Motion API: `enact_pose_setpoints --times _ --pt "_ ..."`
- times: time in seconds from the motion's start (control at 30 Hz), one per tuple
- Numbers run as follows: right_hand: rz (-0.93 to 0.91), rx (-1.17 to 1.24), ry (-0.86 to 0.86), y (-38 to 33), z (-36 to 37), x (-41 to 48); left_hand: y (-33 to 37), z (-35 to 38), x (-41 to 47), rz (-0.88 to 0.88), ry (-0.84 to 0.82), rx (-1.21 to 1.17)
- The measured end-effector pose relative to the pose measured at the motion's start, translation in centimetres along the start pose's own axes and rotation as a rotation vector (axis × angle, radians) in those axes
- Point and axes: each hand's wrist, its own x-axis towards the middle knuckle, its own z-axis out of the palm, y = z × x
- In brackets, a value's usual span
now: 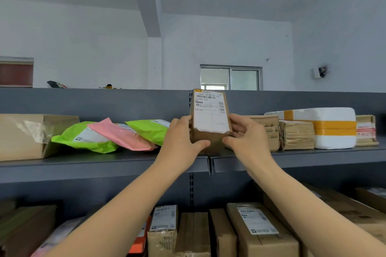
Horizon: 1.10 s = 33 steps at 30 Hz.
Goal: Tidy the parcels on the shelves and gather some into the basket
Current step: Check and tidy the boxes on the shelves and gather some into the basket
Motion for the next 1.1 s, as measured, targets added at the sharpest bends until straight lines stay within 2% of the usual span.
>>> enact_pose_setpoints --times 0.2,0.3,0.43,0.53,0.6,0.7,0.77,0.83,0.9,0.97,1.1 --pt "-0.024 -0.007 -0.017 -0.6 0.3 0.4 0.0 -0.8 0.3 0.102 0.065 0.022" --pt "-0.060 -0.101 -0.046 -0.7 1.2 1.0 -0.4 -1.2 0.8 0.135 0.105 0.045" --pt "-0.038 -0.248 -0.104 0.0 2.2 1.5 -1.3 -1.2 1.9 0.178 0.063 0.171" --pt "-0.090 -0.278 -0.143 0.5 1.7 1.3 -1.7 -1.1 2.5 0.231 0.043 0.228" --pt "-0.190 -0.369 -0.095 0.5 0.5 1.5 -1.8 -1.0 3.0 0.215 0.001 0.256" --pt "-0.321 -0.651 0.078 0.8 -2.1 3.0 -2.0 -0.8 3.7 0.169 -0.062 0.339" --pt "-0.226 -0.837 0.126 1.6 -4.0 4.5 -2.5 -0.6 3.9 0.154 -0.105 0.372" --pt "-0.047 -0.948 0.051 2.5 -5.5 5.6 -2.9 -0.4 4.0 0.147 -0.129 0.389" --pt "0.069 -0.963 -0.059 3.4 -6.1 6.0 -3.2 -0.3 4.0 0.140 -0.117 0.403" --pt "0.092 -0.981 -0.093 4.2 -5.9 5.9 -3.3 -0.1 4.0 0.138 -0.093 0.416" --pt "0.017 -0.996 0.092 4.4 -4.1 5.1 -3.0 0.3 3.9 0.116 -0.061 0.447"
